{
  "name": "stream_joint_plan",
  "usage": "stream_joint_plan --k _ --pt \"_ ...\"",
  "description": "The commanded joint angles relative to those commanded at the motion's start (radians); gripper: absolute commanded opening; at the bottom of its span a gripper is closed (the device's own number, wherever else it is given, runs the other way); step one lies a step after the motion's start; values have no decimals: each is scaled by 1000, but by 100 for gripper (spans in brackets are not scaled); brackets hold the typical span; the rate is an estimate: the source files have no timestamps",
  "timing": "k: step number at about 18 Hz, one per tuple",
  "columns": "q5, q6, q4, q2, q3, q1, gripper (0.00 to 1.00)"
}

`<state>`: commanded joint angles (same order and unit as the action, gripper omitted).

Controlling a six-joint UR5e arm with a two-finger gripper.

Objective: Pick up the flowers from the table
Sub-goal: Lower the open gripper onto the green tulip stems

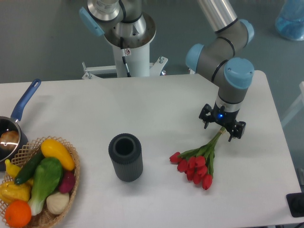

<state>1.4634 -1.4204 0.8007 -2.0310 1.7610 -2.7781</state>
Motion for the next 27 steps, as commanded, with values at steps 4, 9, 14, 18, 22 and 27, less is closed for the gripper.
stream_joint_plan --k 4,9,14,18,22,27 --pt "0 -11 0 -8 -5 2 100" --pt "2 0 0 -2 21 6 100" --pt "3 -9 -2 -2 32 6 100" --pt "3 -11 -2 -6 32 5 100" --pt "3 -12 -3 -9 32 3 100" --pt "5 -12 -3 -15 34 5 98"
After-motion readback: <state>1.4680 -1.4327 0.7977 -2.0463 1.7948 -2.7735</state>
